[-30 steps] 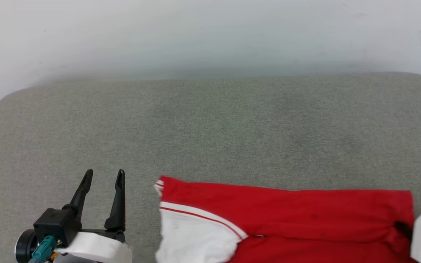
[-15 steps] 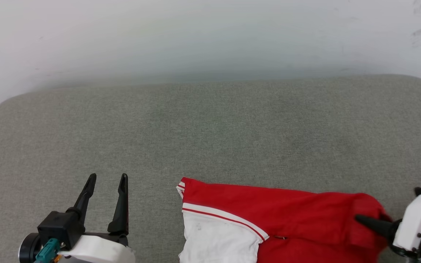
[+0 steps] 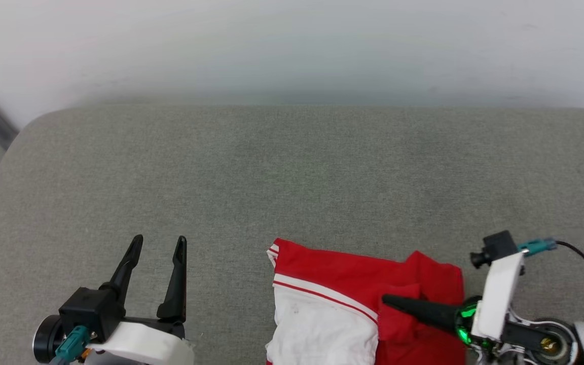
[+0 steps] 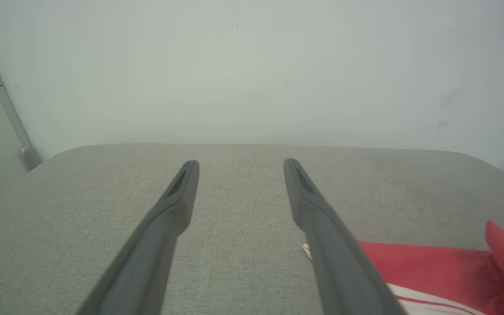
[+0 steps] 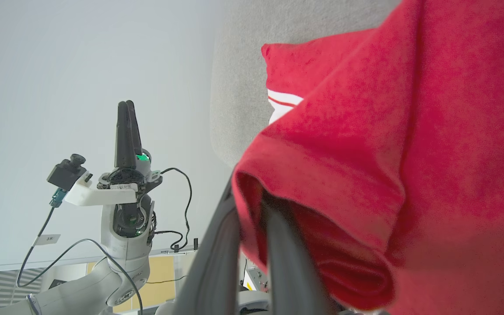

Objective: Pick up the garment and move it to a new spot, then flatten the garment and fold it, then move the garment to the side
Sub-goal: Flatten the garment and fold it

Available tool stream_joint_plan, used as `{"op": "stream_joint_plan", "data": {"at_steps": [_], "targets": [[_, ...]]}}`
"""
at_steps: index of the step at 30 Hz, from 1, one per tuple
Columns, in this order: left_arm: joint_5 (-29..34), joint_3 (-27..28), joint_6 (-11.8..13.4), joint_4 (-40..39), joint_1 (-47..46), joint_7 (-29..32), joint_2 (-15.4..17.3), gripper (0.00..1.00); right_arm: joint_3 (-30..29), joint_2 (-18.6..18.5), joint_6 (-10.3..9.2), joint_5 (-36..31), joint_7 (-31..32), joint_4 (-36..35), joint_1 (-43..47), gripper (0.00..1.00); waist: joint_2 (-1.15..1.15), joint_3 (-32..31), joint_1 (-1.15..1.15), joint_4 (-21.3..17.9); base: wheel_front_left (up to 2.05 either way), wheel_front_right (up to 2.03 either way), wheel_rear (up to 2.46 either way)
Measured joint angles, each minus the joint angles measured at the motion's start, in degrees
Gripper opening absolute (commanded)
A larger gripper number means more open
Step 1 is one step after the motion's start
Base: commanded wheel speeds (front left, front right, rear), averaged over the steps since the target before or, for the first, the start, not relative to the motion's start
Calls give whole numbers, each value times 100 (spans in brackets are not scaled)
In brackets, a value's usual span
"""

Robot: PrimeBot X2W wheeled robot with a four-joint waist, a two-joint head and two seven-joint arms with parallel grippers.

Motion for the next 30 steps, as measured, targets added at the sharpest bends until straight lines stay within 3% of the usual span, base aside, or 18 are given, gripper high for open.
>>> {"op": "stream_joint_plan", "data": {"at_steps": [11, 12, 13, 14, 19, 23, 30], "targets": [[11, -57, -119, 94, -245, -33, -141, 100, 1689, 12, 0, 232, -1198, 895, -531, 0, 0, 398, 0, 339, 0, 0, 0], [11, -58, -129, 112, -267, -34, -156, 100, 1773, 11, 0, 172, -1302, 958, -566, 5, 0, 433, 0, 363, 0, 0, 0], [11, -58, -133, 126, -280, -35, -165, 100, 1847, 11, 0, 166, -1394, 1011, -596, 40, 0, 466, 0, 380, 0, 0, 0], [12, -58, -134, 142, -294, -44, -174, 100, 1916, 12, 0, 165, -1468, 1072, -625, 100, 0, 496, 0, 394, 0, 0, 0], [16, -48, -174, 212, -314, -68, -205, 100, 2220, 13, 0, 70, -1668, 1114, -730, 100, 0, 571, 0, 378, 0, 0, 0], [20, -48, -191, 258, -332, -85, -223, 100, 2499, -37, 0, -49, -1856, 736, -829, 100, 0, 558, 0, 295, 0, 0, 0], [21, -65, -212, 298, -357, -86, -241, 100, 3276, -612, 0, -918, -2454, -2, -980, 100, 0, 446, 0, 153, 0, 0, 0]]}}
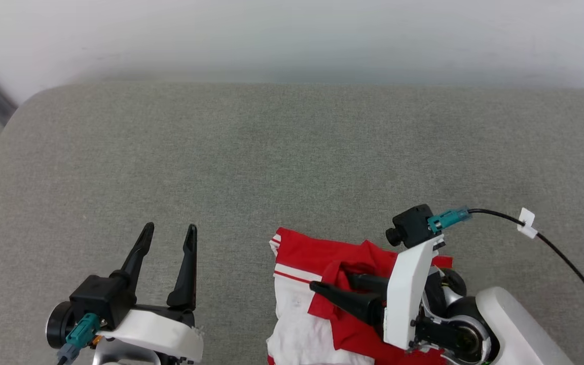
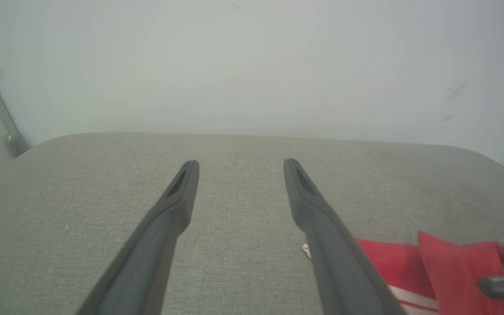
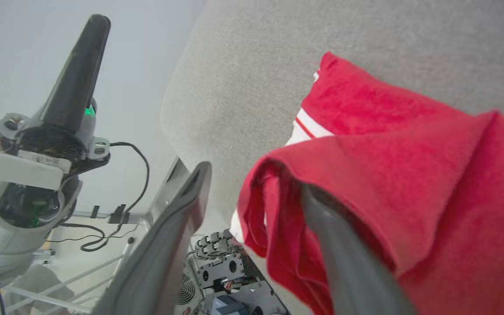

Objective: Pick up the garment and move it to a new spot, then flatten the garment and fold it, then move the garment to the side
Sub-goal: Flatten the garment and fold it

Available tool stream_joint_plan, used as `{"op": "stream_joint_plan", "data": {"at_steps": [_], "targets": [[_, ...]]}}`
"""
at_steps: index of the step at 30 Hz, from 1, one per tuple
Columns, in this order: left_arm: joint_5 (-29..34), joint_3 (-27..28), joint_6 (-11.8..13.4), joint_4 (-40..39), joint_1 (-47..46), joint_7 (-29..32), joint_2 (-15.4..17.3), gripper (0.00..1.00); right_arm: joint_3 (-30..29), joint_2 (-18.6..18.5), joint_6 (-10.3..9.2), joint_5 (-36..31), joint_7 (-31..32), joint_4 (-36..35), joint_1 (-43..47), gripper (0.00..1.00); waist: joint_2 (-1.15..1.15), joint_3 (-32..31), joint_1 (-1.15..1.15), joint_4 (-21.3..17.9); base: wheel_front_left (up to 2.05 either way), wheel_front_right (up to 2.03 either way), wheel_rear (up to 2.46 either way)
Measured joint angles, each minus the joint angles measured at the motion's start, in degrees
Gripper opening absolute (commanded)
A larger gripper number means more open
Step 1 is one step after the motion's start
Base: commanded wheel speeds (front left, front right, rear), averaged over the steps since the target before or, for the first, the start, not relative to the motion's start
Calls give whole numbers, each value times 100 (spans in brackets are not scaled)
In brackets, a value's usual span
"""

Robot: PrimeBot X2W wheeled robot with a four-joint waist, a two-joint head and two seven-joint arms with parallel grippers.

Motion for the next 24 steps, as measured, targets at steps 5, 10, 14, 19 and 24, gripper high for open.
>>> {"op": "stream_joint_plan", "data": {"at_steps": [5, 10, 14, 19, 24], "targets": [[-2, -5, 27, -7, 36, 2, 14, 100, 319, -474, 0, -1003, -660, -226, -70, 100, 0, -103, 0, -122, 0, 0, 0], [-4, -4, 54, -35, 62, 22, 41, 100, 143, -814, 0, -1953, -1177, -308, -37, 100, 0, -201, 0, -249, 0, 0, 0], [-9, 11, 87, -56, 133, 25, 67, 100, -506, -865, 0, -2684, -1741, -380, 221, 100, 0, -281, 0, -348, 0, 0, 0], [-18, 44, 135, -37, 187, 22, 92, 100, -1473, -731, 1, -3465, -2483, -560, 676, 100, 0, -384, 0, -488, 0, 0, 0], [29, 103, 146, 48, 242, -2, 112, 100, -2288, -436, 1, -4081, -3353, -825, 1087, 100, 0, -494, 0, -624, 0, 0, 0]]}}
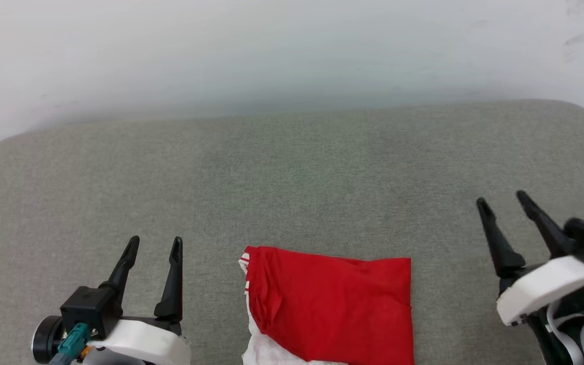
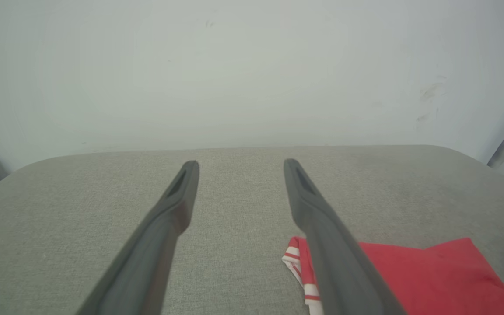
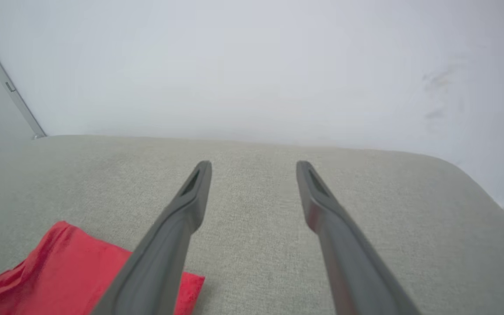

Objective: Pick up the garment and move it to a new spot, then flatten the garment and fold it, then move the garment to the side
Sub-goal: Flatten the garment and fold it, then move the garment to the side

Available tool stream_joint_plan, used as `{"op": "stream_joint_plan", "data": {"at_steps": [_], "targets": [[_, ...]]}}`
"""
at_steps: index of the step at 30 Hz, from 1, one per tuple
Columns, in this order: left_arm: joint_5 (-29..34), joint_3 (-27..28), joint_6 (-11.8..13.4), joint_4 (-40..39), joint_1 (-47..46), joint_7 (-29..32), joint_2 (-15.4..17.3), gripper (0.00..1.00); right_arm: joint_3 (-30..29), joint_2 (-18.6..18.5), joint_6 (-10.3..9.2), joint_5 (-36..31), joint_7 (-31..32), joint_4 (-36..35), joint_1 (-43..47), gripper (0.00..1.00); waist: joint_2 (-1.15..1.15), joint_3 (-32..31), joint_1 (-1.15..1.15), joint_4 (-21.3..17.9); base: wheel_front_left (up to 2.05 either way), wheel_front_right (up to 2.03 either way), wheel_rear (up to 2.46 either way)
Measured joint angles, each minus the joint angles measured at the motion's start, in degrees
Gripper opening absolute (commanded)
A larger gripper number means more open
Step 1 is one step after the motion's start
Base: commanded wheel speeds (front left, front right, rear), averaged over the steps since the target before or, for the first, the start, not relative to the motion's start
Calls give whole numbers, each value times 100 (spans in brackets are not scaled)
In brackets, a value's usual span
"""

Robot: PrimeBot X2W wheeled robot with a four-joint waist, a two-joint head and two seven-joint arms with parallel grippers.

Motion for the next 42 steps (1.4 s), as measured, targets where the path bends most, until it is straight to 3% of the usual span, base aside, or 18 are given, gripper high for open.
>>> {"op": "stream_joint_plan", "data": {"at_steps": [5, 10, 30, 37, 42], "targets": [[107, 92, -16, 118, 63, -47, -25, 100, -283, 236, 0, -300, -631, -211, 333, 100, 0, -131, 0, -113, 0, 0, 0], [214, 201, -69, 225, 285, -56, -148, 100, -276, 399, -1, -393, -824, -371, 745, 100, 0, -295, 0, -188, 0, 0, 0], [853, 958, -588, 476, 792, -57, -793, 100, -357, 651, 0, -442, -524, -862, 1334, 100, 0, -475, 0, -84, 0, 0, 0], [1038, 1157, -771, 471, 748, -58, -976, 100, -805, 604, 0, 268, -213, -673, 1374, 100, 0, -414, 0, 61, 0, 0, 0], [1210, 1179, -927, 424, 622, -59, -1159, 100, -1066, 70, -1, 1215, 515, -229, 1459, 100, 0, -329, 0, 296, 0, 0, 0]]}}
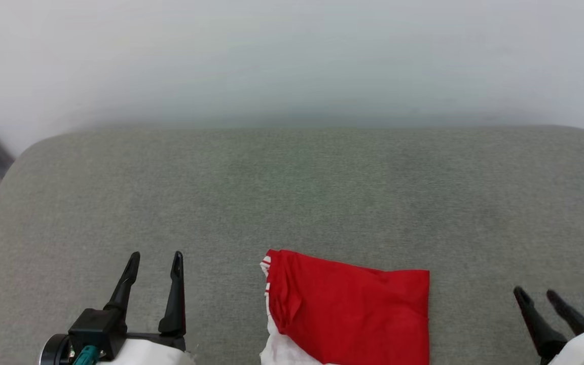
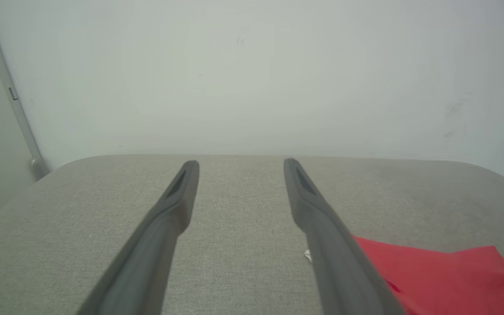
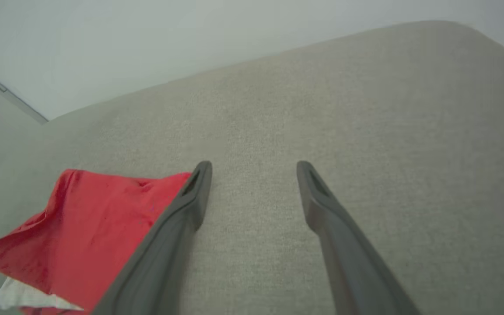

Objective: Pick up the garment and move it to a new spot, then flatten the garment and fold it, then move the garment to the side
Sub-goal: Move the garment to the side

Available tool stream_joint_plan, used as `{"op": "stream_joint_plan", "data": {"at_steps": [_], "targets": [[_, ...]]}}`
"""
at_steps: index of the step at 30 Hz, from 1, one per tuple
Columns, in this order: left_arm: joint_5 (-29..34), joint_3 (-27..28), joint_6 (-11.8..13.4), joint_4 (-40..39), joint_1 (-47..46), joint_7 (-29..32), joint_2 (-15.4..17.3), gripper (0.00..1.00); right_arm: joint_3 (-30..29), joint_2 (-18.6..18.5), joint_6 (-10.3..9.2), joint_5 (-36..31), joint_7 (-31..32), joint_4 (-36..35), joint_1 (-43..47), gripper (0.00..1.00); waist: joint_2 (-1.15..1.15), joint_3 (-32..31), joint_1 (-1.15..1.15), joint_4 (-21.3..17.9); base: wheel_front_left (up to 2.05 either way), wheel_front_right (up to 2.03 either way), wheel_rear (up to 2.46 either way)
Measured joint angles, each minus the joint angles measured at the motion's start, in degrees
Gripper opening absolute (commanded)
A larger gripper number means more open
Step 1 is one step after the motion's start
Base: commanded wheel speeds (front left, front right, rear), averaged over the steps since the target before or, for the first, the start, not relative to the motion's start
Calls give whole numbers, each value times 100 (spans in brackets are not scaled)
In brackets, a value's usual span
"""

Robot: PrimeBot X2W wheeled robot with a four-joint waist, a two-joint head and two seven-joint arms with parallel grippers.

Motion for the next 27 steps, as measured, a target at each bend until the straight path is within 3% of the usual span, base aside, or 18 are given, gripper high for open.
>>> {"op": "stream_joint_plan", "data": {"at_steps": [4, 8, 20, 23, 27], "targets": [[131, 7, -120, -51, -84, -7, -158, 100, 236, -405, 0, 784, 866, 322, 85, 100, 0, 140, 0, 205, 0, 0, 0], [243, 48, -264, -86, -233, -7, -322, 100, 521, -502, 0, 1462, 1452, 576, -29, 100, 0, 358, 1, 400, 0, 0, 0], [491, 278, -670, 0, -575, -7, -699, 100, 1475, -436, 4, 2744, 2005, 1358, -844, 100, 0, 1032, 1, 827, 0, 0, 0], [549, 370, -751, 41, -578, -7, -755, 100, 1615, -492, 5, 2902, 2028, 1443, -966, 0, 0, 1119, 1, 887, 0, 0, 0], [623, 470, -812, 86, -577, -7, -827, 100, 1820, -561, 1, 2981, 1971, 1435, -1026, 0, 0, 1123, 1, 883, 0, 0, 0]]}}
